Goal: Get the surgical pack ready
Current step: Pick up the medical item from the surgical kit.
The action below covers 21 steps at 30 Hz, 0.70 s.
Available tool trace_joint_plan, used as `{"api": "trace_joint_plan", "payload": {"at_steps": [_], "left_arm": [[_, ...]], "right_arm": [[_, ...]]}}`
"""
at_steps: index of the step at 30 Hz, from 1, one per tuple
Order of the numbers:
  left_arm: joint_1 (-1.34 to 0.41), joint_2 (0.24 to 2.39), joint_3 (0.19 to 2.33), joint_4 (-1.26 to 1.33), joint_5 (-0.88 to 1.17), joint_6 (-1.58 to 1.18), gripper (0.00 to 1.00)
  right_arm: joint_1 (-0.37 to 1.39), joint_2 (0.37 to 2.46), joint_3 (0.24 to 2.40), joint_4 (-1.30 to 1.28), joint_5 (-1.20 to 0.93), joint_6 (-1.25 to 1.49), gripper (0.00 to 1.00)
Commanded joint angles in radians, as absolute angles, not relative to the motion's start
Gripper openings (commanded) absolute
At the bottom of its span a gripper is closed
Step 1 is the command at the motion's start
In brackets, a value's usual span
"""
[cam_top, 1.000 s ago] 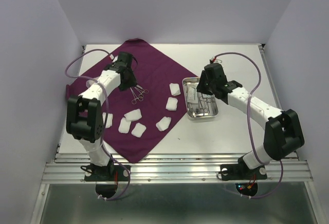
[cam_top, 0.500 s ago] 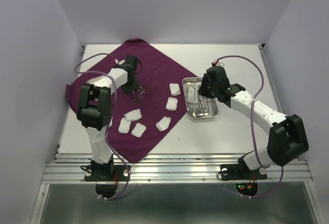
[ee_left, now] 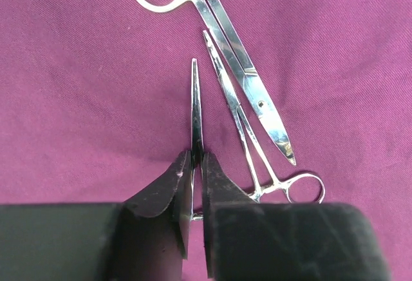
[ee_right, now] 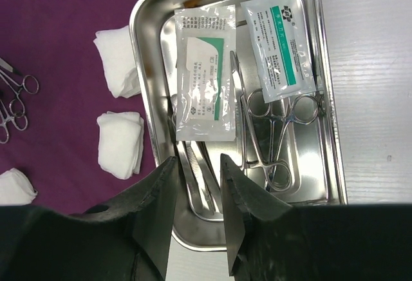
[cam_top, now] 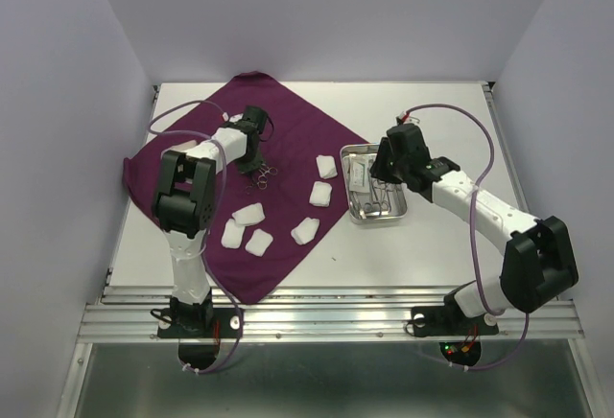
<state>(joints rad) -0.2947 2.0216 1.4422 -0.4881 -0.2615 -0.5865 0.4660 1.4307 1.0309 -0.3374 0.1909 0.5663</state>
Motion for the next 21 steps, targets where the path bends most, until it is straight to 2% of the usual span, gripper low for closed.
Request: {"api": "trace_joint_plan", "payload": {"at_steps": [1, 3, 4, 11, 21], "left_arm": [[-0.321, 1.985, 1.459, -0.532, -0.290, -0.604, 0.07], [-0.330, 1.951, 1.460, -0.548, -0.307, -0.606, 0.05], [-0.339, 1.939, 1.457, -0.551, -0.313, -0.609, 0.00], [-0.368, 1.849, 1.436, -0.568, -0.324, -0.615, 0.00], [-0.422, 1.865, 1.454, -0.548, -0.252, -0.591, 0.00]], "right_arm": [[0.474, 1.373, 1.023, -0.341, 0.199, 0.575, 0.38], [0.474, 1.368, 1.022, -0.342, 0.199, 0.575, 0.38], [0.474, 1.365, 1.020, -0.342, 0.199, 0.577, 0.38], [0.474, 1.354, 1.012, -0.344, 0.201, 0.583, 0.38], [0.483, 1.338, 1.011, -0.353, 0.201, 0.589, 0.38]]}}
